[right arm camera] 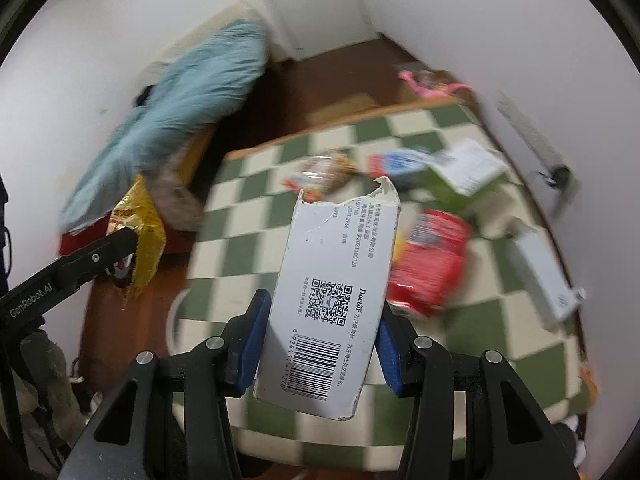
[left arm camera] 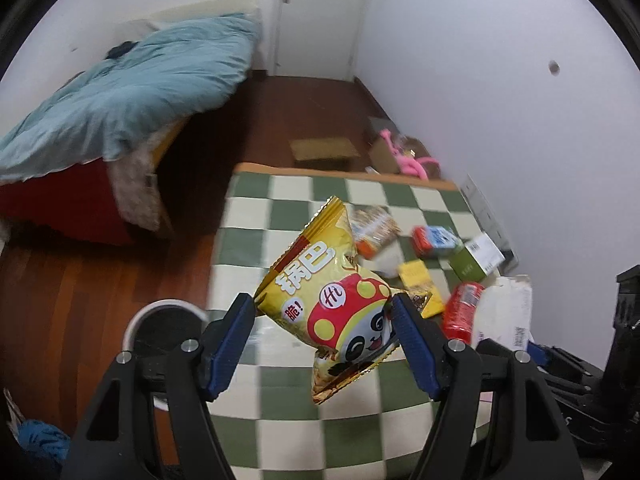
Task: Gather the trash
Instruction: 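Carry the white box and chip bag to the bin and release both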
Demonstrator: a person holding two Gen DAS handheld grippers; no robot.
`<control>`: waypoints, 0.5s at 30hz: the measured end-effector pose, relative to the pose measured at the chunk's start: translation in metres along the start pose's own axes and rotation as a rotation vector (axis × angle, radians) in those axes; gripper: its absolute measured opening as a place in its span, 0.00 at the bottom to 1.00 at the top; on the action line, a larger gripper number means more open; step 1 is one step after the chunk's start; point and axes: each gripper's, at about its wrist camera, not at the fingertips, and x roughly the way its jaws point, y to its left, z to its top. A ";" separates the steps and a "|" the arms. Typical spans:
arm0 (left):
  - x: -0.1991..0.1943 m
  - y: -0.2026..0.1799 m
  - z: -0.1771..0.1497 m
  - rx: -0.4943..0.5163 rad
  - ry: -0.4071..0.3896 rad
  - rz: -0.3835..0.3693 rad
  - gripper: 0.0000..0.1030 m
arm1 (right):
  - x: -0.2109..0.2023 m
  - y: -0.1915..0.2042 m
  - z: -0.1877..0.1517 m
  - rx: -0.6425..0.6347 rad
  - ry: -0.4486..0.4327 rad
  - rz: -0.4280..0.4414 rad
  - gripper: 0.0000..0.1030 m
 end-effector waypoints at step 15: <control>0.041 0.244 -0.037 -0.372 0.128 0.081 0.66 | 0.152 0.234 -0.020 -0.241 0.202 0.230 0.49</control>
